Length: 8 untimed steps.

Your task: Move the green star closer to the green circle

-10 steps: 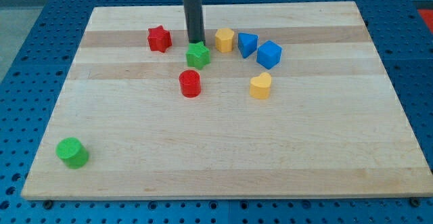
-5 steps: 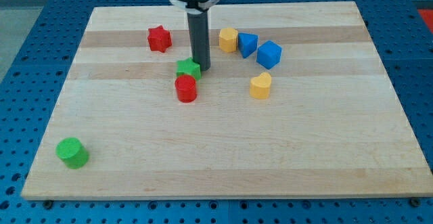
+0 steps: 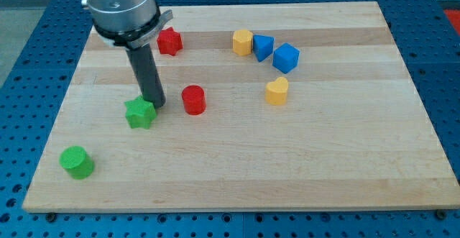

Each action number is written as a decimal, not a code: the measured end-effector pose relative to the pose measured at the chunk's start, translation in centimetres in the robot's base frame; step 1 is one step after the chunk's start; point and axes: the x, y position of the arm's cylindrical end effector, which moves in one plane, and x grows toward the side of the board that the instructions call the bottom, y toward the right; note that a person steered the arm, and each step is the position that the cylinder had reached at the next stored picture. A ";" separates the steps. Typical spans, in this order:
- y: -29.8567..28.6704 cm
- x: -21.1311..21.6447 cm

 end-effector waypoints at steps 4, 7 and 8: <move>-3.3 4.6; -4.0 5.5; -4.7 5.9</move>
